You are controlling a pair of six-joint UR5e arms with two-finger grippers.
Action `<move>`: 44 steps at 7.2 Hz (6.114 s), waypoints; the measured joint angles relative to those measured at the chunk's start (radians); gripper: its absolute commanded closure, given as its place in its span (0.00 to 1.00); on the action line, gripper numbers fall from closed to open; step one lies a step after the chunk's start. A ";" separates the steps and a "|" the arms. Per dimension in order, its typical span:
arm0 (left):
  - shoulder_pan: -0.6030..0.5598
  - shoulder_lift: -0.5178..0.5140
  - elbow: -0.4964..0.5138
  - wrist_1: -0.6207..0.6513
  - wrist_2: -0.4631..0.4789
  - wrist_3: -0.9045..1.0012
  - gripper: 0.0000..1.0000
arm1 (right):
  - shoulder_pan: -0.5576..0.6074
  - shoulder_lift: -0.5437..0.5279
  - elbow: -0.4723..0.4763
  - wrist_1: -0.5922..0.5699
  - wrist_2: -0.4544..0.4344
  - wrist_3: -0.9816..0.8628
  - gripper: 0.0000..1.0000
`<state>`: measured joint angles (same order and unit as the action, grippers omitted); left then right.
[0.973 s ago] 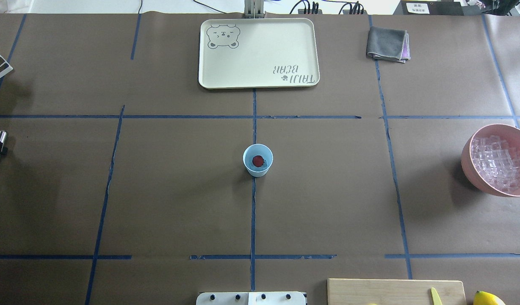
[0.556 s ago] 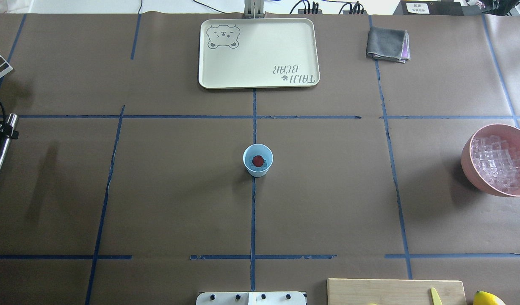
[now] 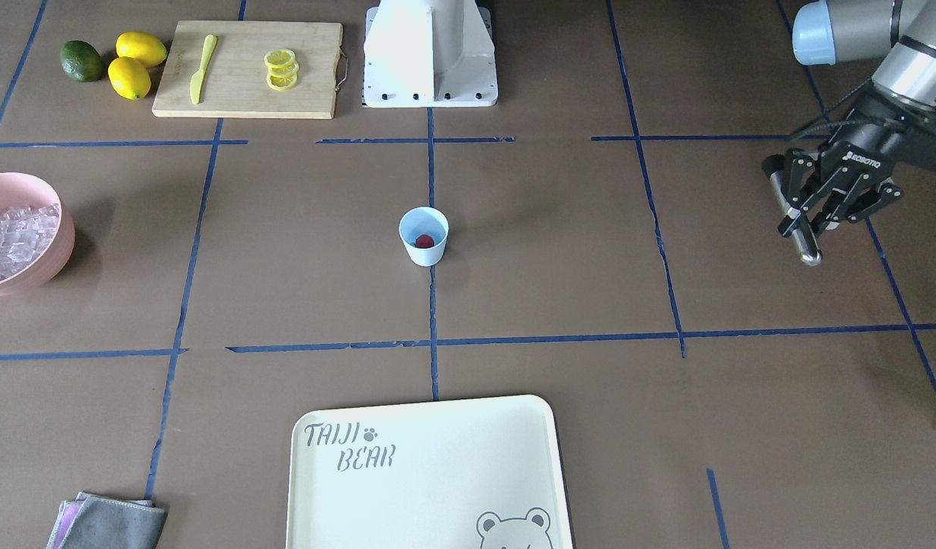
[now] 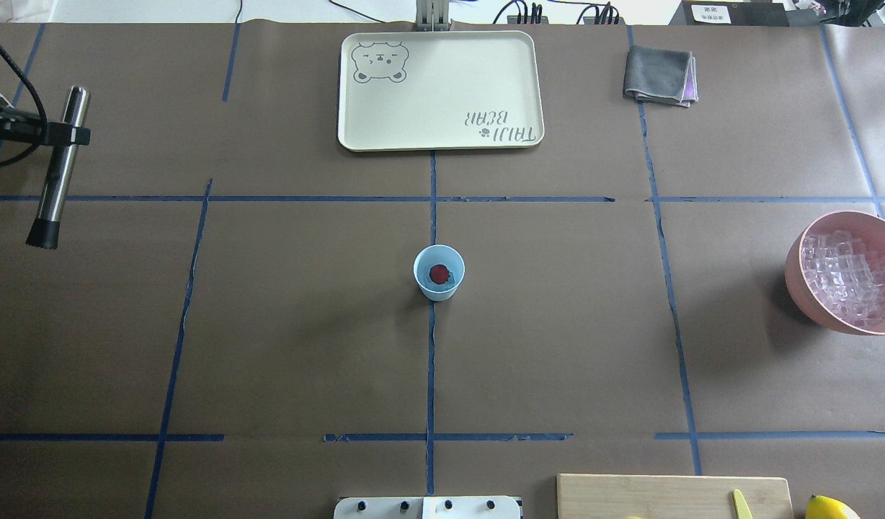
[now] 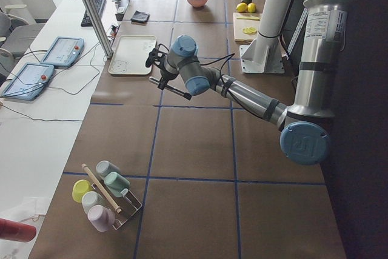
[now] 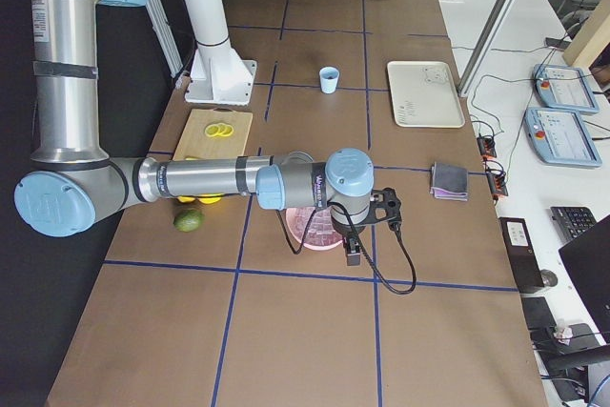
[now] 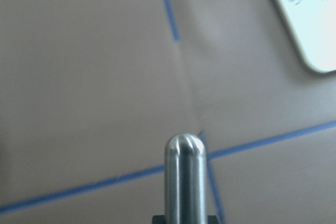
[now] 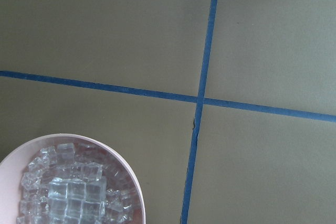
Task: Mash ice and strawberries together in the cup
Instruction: 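Grasp the metal pestle with the left gripper and lift it upright, then carry the upright pestle with the left gripper over the cup, then lower the pestle into the cup and press down on the contents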
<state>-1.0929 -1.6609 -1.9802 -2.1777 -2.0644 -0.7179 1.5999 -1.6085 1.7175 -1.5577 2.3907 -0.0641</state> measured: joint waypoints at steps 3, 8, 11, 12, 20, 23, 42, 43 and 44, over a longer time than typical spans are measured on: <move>0.201 -0.077 -0.121 -0.074 0.407 -0.154 1.00 | 0.000 0.001 0.001 -0.002 0.034 0.002 0.00; 0.621 -0.104 -0.122 -0.406 1.066 -0.170 1.00 | 0.000 0.004 0.003 0.005 0.046 0.002 0.00; 0.820 -0.192 -0.014 -0.443 1.317 -0.043 1.00 | 0.000 -0.002 0.011 0.005 0.044 0.002 0.00; 0.842 -0.224 0.023 -0.453 1.347 -0.013 1.00 | 0.000 -0.002 0.013 0.005 0.045 0.002 0.00; 0.850 -0.403 0.307 -0.886 1.267 0.156 1.00 | 0.000 0.002 0.008 0.002 0.048 0.003 0.00; 0.835 -0.488 0.412 -0.896 1.268 0.186 1.00 | 0.000 0.002 0.010 0.002 0.055 0.003 0.00; 0.807 -0.587 0.641 -1.055 1.275 0.189 1.00 | 0.000 0.002 0.004 -0.003 0.055 0.003 0.00; 0.793 -0.568 0.596 -1.050 1.256 0.191 1.00 | 0.000 0.002 0.004 -0.001 0.055 0.003 0.00; 0.781 -0.550 0.532 -1.029 1.236 0.193 1.00 | 0.000 0.001 0.004 -0.001 0.054 0.003 0.00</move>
<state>-0.3116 -2.2106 -1.4480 -3.2063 -0.8279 -0.5249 1.5999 -1.6070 1.7215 -1.5591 2.4448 -0.0614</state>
